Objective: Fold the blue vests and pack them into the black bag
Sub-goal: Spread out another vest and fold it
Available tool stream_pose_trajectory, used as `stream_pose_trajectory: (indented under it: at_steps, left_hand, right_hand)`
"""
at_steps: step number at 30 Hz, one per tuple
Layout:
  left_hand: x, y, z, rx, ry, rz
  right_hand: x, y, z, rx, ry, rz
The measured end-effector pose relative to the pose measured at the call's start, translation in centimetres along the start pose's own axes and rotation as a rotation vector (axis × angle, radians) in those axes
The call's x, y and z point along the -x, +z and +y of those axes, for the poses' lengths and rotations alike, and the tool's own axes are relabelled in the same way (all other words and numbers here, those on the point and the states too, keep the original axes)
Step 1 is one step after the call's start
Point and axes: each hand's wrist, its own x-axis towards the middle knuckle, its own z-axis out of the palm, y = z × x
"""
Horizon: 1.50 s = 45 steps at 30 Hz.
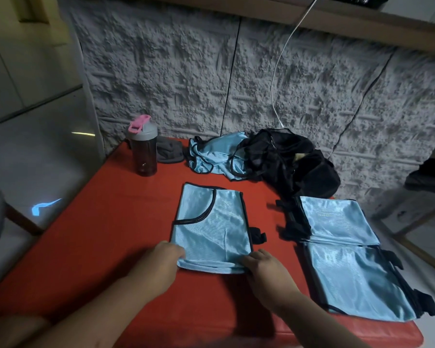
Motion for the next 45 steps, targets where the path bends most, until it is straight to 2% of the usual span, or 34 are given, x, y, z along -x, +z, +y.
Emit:
stream_pose_trajectory:
  at_steps: [5, 10, 13, 15, 17, 22, 30, 33, 40, 45]
  left_hand:
    - [0.4, -2.7, 0.7, 0.066, 0.001, -0.048]
    - [1.8, -5.6, 1.7, 0.149, 0.075, -0.25]
    - [2.1, -6.0, 1.7, 0.25, 0.06, -0.392]
    - [1.8, -6.1, 1.3, 0.333, 0.053, -0.436]
    - [1.0, -6.0, 0.9, 0.386, 0.05, -0.374]
    - [-1.8, -5.9, 0.4, 0.583, -0.06, -0.065]
    - [-6.5, -3.8, -0.7, 0.814, -0.271, 0.149]
    - [-7.4, -3.1, -0.9, 0.8, -0.271, 0.187]
    - [-8.5, -2.4, -1.0, 0.68, -0.232, 0.248]
    - [-8.4, -2.4, -1.2, 0.662, -0.181, 0.273]
  right_hand:
    - [-0.8, -3.6, -0.2, -0.129, 0.028, -0.108]
    - [-0.8, -7.2, -0.6, -0.162, -0.009, -0.406]
    - [-0.7, -8.6, -0.8, -0.333, 0.057, -0.552]
    - [-0.9, -9.3, -0.6, -0.456, 0.097, -0.591]
    - [-1.7, -9.5, -0.2, -0.536, 0.134, -0.537]
    - [-4.9, -8.8, 1.1, -0.615, 0.196, -0.267]
    - [-9.8, -6.5, 3.3, -0.838, 0.406, -0.039]
    - [-11.3, -6.1, 3.8, -0.817, 0.423, -0.063]
    - [-12.9, -5.9, 4.8, -0.706, 0.458, -0.418]
    - [-13.6, -6.0, 5.4, -0.752, 0.413, -0.334]
